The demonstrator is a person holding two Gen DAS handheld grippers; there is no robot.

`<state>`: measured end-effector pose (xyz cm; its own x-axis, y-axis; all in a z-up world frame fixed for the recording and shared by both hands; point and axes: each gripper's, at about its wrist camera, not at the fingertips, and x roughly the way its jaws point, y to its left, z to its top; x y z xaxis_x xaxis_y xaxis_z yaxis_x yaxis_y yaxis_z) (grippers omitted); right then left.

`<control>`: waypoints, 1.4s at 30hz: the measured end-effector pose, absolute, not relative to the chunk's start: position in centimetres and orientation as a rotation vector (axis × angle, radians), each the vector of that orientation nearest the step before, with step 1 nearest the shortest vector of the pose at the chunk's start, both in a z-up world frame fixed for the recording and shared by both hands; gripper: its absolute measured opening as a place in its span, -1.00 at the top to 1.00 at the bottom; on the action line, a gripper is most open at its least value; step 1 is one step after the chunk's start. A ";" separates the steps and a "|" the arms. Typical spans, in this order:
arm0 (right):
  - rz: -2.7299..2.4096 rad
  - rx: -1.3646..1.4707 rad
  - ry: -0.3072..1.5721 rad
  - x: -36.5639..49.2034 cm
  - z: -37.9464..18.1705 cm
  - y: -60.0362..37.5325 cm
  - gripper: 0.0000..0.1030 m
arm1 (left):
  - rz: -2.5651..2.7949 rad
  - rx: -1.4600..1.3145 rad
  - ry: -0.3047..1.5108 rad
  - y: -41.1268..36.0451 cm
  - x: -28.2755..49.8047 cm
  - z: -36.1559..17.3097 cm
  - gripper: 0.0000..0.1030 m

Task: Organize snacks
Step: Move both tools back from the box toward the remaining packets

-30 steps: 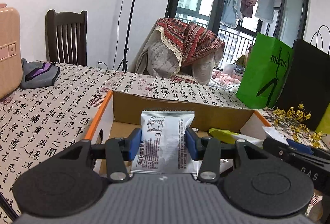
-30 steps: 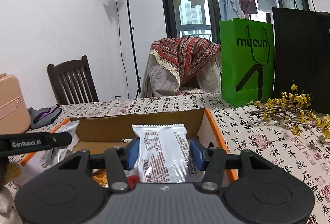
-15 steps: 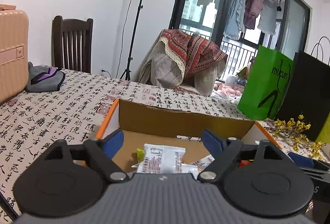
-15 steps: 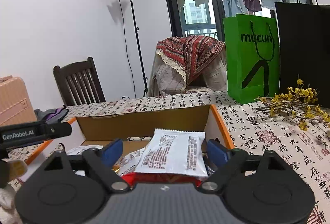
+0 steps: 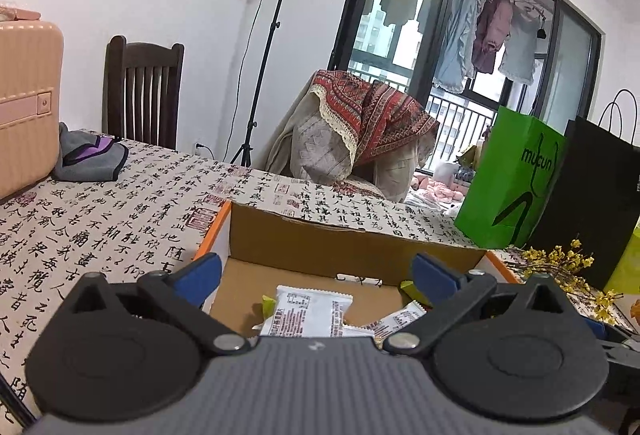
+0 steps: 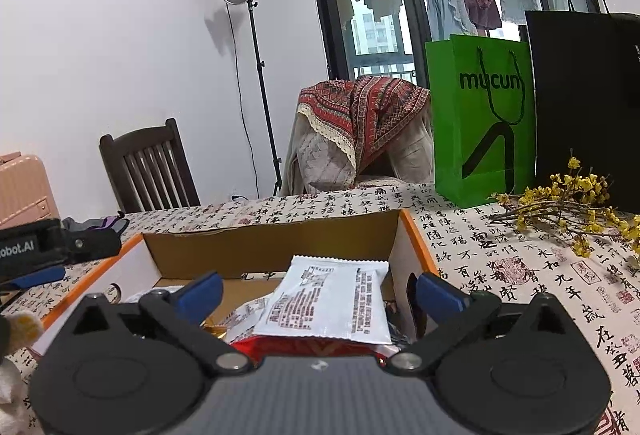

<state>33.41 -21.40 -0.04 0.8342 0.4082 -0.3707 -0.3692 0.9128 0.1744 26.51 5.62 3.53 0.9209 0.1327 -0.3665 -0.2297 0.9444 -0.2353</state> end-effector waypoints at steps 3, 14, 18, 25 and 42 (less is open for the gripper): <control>0.410 0.096 0.414 33.2 0.3 -21.4 -1.00 | 0.185 -0.283 0.360 5.6 26.1 4.2 -1.00; 0.441 0.126 0.410 30.4 3.8 -22.9 -1.00 | 0.194 -0.283 0.324 5.1 23.1 7.1 -1.00; 0.431 0.106 0.397 28.6 4.5 -23.8 -1.00 | 0.191 -0.272 0.335 5.2 21.5 7.5 -1.00; 0.435 0.082 0.404 25.1 4.2 -25.4 -1.00 | 0.185 -0.245 0.353 5.5 17.9 7.2 -1.00; 0.432 0.048 0.495 18.0 0.2 -27.2 -1.00 | 0.185 -0.206 0.451 6.8 11.4 3.6 -1.00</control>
<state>18.04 -27.22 0.19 0.7917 0.4132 -0.4500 -0.3904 0.9087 0.1477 11.42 6.76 3.60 0.8837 0.1314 -0.4493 -0.2222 0.9625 -0.1557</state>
